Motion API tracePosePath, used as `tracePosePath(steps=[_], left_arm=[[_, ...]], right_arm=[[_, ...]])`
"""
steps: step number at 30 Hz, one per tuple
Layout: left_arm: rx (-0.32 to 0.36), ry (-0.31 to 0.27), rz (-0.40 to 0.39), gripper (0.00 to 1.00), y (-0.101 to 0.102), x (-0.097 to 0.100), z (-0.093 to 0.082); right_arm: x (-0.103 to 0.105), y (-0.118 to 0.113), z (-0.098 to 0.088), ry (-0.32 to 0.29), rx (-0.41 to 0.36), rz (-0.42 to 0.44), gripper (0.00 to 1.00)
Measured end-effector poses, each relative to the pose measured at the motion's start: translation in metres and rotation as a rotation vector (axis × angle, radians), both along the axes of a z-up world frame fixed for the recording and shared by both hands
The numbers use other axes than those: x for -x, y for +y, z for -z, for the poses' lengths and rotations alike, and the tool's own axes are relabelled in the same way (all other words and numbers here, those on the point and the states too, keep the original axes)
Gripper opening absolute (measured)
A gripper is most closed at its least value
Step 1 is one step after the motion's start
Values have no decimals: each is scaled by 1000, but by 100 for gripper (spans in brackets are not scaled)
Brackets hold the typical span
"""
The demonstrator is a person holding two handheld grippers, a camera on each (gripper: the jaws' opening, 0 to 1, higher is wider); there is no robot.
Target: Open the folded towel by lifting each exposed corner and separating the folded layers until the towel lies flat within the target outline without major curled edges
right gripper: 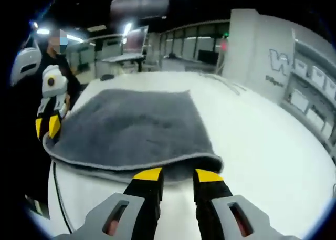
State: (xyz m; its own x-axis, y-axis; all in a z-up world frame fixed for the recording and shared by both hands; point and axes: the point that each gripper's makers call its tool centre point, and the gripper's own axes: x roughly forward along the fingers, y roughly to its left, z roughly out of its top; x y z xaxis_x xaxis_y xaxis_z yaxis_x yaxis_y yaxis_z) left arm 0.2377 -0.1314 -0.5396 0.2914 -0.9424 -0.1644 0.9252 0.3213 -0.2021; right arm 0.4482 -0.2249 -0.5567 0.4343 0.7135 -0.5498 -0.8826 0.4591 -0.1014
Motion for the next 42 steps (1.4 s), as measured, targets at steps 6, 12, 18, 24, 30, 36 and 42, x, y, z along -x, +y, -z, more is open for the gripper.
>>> tracePosePath(steps=[6,12,18,24,30,36,42], left_arm=[[29,-26,-130,28,32,-26,-13],[-6,-55,-284,28,77,-56,-14],[-109,-60,-462,28,143,-82,1],[-172,-33,-601,28,196,-91,15],[-212,-8,-676,28,229,-93,27],[-248,-10,-706,27,246,-95,33],[-291,13,-683,20,246,-94,44]], right_arm=[[-13,5,-4,-43,24,6,27],[-27,2,-4,-110,93,-16,27],[-49,-10,7,-158,169,11,27],[-58,-12,14,-183,189,19,26],[-58,-9,18,-187,196,13,24],[-59,-8,24,-182,208,16,18],[-57,-11,31,-185,235,14,11]])
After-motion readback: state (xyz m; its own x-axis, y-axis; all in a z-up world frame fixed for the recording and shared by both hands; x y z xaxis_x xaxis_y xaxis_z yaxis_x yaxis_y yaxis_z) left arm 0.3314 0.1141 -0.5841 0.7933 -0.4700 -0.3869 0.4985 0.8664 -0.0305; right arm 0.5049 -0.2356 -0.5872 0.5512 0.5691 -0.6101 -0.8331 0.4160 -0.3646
